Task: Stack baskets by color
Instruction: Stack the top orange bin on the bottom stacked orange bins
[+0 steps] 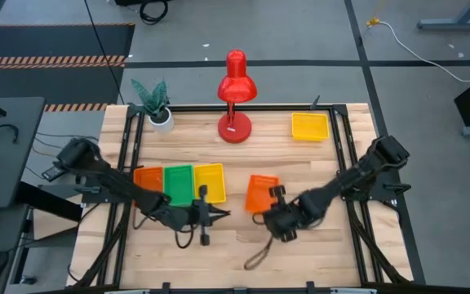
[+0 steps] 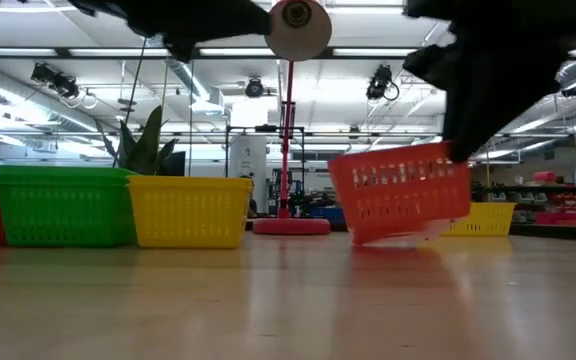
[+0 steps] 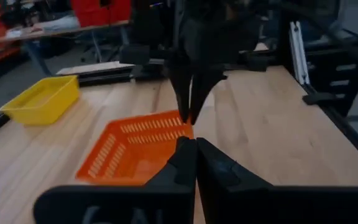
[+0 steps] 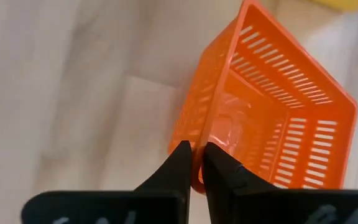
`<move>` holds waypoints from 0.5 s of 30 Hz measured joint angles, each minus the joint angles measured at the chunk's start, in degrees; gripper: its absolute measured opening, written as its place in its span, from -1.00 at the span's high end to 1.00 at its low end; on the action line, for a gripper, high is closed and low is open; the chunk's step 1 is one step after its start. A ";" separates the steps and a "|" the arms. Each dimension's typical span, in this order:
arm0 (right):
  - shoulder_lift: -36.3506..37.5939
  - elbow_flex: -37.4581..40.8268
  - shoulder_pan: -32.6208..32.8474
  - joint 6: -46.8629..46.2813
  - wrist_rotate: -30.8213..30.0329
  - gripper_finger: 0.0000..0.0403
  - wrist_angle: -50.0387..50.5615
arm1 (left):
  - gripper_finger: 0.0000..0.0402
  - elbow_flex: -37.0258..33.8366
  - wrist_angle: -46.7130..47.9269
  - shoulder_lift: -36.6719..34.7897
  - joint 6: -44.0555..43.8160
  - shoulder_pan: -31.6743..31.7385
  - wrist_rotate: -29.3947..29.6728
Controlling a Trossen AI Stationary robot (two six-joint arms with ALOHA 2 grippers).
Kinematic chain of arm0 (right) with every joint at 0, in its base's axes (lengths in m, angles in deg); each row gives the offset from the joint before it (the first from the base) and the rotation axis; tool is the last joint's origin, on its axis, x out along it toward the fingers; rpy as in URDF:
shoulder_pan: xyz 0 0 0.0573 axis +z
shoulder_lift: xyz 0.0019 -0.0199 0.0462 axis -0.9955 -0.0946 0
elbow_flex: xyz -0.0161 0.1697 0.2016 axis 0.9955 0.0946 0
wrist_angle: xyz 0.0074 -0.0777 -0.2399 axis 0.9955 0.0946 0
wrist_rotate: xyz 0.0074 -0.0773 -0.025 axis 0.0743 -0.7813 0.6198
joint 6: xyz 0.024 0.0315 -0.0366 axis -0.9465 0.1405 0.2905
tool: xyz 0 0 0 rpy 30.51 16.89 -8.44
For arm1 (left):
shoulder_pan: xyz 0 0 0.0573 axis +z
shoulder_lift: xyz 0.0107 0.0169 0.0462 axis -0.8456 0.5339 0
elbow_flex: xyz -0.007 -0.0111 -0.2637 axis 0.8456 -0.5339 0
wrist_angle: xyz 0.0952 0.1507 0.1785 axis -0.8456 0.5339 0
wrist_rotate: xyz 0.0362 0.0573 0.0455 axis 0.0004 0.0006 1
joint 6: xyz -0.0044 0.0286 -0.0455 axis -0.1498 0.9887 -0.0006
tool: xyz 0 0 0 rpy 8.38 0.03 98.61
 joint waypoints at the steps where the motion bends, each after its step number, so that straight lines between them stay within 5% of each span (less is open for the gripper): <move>1: 0.00 0.40 1.05 0.10 -0.71 0.84 -0.60 | 0.93 0.93 -0.47 1.58 0.89 0.45 -0.60; 7: -0.02 4.45 2.98 1.17 -3.71 0.80 -9.24 | 0.88 14.55 14.56 10.70 0.97 3.52 -3.10; 15: 0.06 4.25 2.60 0.17 -7.32 0.37 -12.57 | 0.63 33.69 40.21 19.72 -1.91 6.04 -10.86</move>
